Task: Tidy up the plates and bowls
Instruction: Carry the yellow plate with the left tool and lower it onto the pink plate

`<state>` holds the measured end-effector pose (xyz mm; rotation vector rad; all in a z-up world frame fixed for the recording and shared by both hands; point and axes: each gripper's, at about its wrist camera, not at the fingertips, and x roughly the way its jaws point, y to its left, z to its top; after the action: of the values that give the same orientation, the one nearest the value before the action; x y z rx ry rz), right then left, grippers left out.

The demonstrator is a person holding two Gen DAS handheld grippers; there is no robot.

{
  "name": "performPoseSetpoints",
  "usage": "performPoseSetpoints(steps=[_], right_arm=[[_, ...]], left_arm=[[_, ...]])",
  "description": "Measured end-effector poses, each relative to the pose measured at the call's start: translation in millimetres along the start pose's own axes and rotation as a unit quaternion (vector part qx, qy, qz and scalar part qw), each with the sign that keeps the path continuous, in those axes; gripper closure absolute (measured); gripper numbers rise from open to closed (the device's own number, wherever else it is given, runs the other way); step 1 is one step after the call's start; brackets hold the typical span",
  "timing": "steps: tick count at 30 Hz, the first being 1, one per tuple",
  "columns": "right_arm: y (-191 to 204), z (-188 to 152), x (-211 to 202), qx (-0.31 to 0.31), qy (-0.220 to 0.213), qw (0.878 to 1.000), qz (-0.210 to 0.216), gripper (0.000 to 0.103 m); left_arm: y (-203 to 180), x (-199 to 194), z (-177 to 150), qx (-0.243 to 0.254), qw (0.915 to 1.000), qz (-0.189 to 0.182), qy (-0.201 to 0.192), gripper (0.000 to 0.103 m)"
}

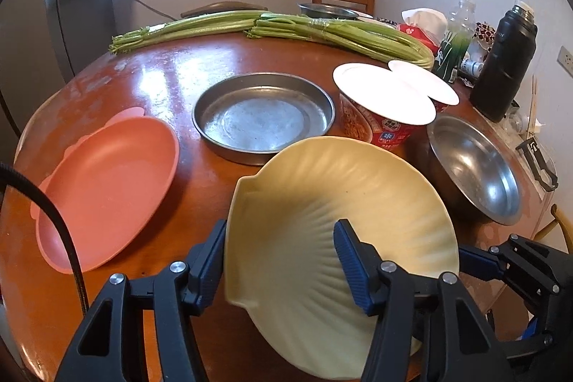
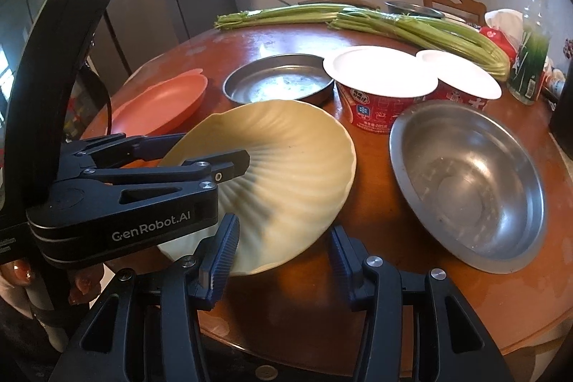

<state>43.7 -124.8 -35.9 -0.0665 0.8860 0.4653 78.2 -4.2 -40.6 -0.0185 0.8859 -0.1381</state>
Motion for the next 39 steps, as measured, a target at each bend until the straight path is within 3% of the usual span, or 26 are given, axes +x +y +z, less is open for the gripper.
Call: performPoseSetpoints(steps=[11,25,39], right_arm=[[22.3,19.1,-2.7,-0.018,-0.012,1.0,0.02,0.052],[90.8,71.4,14.6,-0.073,-0.038,0.996,0.043,0.052],[133.8,103.4,51.0,-0.076,-0.043,0.995,0.045,0.051]], left_arm=[[28.5,-28.5,9.3,-0.018,0.9992,0.019,-0.031,0.044],[99.5,-54.8,26.3,-0.041,0.9943,0.076,-0.061,0.044],[162.6,-41.1,39.4,-0.074,0.9931,0.073,-0.054,0.044]])
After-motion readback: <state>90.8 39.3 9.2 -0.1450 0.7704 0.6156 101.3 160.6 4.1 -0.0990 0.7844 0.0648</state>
